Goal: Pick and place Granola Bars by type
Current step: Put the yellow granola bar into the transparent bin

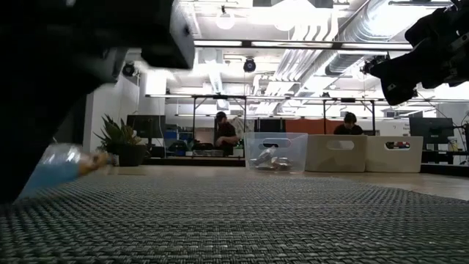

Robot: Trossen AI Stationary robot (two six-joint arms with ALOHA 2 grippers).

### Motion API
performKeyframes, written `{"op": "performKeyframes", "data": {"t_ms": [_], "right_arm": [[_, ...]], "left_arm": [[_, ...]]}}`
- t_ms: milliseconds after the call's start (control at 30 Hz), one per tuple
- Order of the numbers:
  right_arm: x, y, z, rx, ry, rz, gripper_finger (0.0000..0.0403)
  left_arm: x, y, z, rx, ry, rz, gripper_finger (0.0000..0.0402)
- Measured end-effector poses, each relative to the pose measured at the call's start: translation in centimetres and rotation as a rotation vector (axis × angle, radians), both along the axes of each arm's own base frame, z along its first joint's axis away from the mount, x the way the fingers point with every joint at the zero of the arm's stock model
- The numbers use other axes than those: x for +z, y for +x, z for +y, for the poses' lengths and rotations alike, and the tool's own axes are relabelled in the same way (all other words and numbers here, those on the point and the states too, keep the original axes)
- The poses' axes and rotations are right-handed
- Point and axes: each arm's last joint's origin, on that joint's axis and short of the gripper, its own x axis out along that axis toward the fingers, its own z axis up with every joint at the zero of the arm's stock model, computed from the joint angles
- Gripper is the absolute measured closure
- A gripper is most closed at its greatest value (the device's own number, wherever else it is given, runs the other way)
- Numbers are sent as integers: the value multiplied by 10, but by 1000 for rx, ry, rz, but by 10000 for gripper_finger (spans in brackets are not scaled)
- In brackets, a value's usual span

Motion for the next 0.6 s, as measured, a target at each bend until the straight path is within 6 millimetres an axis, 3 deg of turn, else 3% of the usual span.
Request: {"op": "performKeyframes", "data": {"t_ms": [367, 600], "right_arm": [[0, 0, 0, 0, 0, 0, 402], [0, 0, 0, 0, 0, 0, 402]], "left_arm": [[21, 4, 0, -24, 44, -32, 285], [51, 8, 2, -22, 166, -126, 285]]}}
